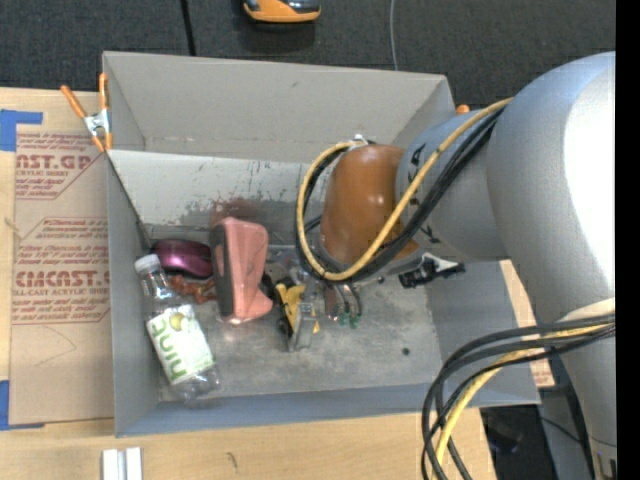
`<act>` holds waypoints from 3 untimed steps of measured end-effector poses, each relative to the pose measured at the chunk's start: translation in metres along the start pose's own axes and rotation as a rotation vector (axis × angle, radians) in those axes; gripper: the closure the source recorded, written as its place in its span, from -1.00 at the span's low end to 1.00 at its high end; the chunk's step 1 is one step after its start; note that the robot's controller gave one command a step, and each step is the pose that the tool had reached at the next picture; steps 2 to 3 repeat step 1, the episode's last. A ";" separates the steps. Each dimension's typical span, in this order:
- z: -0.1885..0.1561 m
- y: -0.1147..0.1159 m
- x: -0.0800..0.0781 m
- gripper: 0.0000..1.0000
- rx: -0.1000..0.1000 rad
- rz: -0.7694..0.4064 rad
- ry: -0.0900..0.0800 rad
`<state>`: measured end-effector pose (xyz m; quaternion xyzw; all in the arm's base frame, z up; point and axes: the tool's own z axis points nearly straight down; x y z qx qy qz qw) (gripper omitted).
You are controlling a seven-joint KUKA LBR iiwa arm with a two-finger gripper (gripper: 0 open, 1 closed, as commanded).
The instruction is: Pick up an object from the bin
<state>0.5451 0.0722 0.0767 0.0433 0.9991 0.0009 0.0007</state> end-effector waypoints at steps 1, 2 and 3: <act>-0.142 0.024 -0.025 1.00 0.000 0.023 -0.001; -0.142 0.024 -0.025 1.00 0.000 0.023 -0.001; -0.142 0.024 -0.025 1.00 0.000 0.023 -0.001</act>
Offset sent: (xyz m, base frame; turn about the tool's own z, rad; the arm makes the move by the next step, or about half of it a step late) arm 0.0000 0.0000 0.0000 0.0000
